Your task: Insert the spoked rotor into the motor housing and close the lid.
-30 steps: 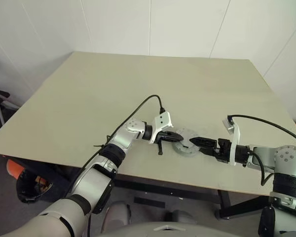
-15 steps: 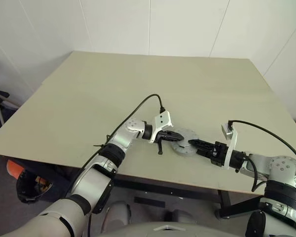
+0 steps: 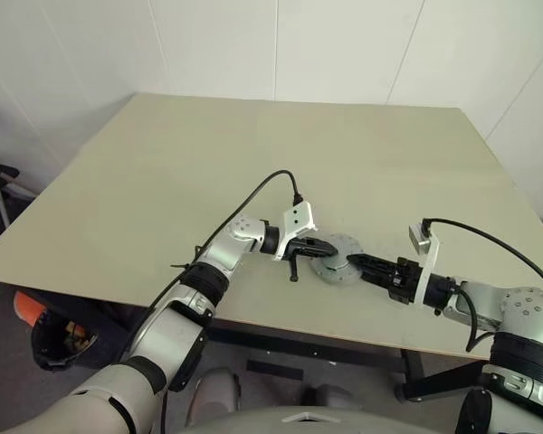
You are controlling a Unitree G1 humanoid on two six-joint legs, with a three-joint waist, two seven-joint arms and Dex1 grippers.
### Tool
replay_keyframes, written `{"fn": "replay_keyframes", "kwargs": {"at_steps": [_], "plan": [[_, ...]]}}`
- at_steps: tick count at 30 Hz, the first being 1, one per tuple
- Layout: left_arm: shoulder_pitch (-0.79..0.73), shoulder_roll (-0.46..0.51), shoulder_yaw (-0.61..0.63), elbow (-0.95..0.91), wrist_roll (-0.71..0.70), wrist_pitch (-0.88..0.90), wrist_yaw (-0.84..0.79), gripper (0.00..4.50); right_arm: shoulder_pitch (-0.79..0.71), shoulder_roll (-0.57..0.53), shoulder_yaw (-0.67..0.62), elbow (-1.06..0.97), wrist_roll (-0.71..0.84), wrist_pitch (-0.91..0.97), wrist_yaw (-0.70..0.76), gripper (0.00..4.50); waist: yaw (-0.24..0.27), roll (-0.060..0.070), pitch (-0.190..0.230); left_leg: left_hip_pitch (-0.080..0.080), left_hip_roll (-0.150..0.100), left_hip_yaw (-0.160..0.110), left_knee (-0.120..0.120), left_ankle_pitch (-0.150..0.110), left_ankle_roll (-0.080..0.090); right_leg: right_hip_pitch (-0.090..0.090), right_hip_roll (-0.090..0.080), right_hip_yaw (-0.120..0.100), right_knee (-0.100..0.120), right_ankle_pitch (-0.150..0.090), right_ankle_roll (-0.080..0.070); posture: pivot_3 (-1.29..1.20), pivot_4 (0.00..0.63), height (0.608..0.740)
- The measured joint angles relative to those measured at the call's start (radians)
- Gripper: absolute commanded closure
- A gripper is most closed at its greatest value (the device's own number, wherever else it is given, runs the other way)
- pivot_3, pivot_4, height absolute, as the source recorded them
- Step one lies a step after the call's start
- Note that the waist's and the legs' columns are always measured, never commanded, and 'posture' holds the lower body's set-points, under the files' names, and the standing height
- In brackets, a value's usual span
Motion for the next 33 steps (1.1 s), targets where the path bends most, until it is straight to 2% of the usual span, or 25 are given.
{"fn": "replay_keyframes", "kwargs": {"at_steps": [19, 33], "plan": [[0.001, 0.004, 0.0, -0.004, -0.003, -0.001, 0.0, 4.5, 0.057, -0.018, 0.011, -0.01, 0.159, 0.0, -0.087, 2.53, -0.003, 0.0, 0.0, 0.0, 0.0, 0.0, -0.001, 0.0, 0.0, 0.0, 0.0, 0.0, -0.001, -0.001, 0.0, 0.0, 0.0, 0.74], [0.001, 0.003, 0.0, -0.005, -0.003, 0.0, 0.0, 4.5, 0.058, -0.038, 0.021, -0.01, 0.196, 0.001, -0.12, 2.53, -0.001, 0.0, 0.0, 0.0, -0.001, 0.0, -0.001, 0.0, 0.0, 0.0, 0.0, 0.0, -0.001, -0.001, 0.0, 0.0, 0.0, 0.74]]}}
